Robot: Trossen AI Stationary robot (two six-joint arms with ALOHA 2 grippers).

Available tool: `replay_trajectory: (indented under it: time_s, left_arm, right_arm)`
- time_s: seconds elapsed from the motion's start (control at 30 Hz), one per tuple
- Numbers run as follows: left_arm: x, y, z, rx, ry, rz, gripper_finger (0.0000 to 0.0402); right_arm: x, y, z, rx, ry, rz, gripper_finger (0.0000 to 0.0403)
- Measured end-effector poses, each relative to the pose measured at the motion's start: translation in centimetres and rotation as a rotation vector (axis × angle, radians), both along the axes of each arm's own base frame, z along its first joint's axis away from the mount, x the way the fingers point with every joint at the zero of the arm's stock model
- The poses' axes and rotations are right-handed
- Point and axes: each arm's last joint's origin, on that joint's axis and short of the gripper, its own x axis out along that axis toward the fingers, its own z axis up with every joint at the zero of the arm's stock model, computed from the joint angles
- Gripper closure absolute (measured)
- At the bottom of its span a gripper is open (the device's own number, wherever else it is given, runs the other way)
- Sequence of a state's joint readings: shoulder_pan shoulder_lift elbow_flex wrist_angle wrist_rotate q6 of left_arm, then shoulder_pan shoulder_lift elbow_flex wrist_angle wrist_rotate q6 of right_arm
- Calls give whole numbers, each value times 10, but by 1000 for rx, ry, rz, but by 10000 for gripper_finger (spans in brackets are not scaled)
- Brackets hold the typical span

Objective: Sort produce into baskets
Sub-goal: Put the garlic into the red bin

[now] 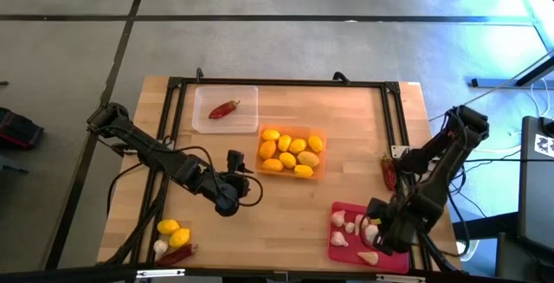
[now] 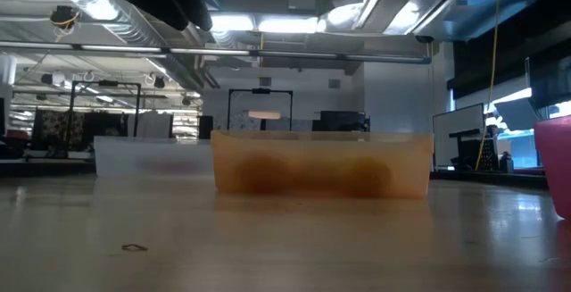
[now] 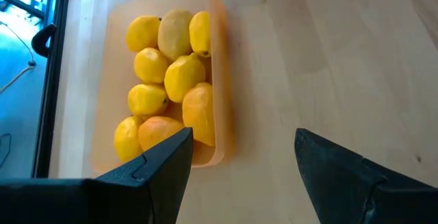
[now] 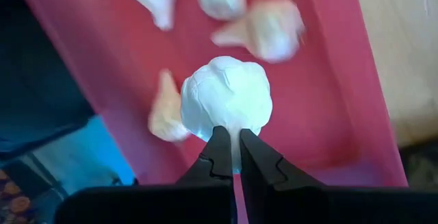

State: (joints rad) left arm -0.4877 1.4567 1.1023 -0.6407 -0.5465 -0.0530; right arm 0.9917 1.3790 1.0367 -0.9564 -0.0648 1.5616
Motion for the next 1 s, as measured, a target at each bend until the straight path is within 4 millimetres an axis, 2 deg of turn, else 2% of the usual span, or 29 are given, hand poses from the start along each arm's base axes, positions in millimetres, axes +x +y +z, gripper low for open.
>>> replay_trajectory:
  time_s: [0.37, 0.73, 0.83, 1.0]
  left_arm:
    - [0, 0, 0, -2, 1, 3, 150]
    - [0, 0, 0, -1, 2, 3, 150]
    - [0, 0, 0, -1, 2, 3, 150]
    - [0, 0, 0, -1, 2, 3, 150]
  right_arm:
    - [-13, 9, -31, -193, 242, 8, 397]
    - [-14, 8, -46, -295, 361, 25, 394]
    - [-14, 9, -46, -286, 368, 26, 368]
    - [-15, 8, -45, -282, 392, 30, 287]
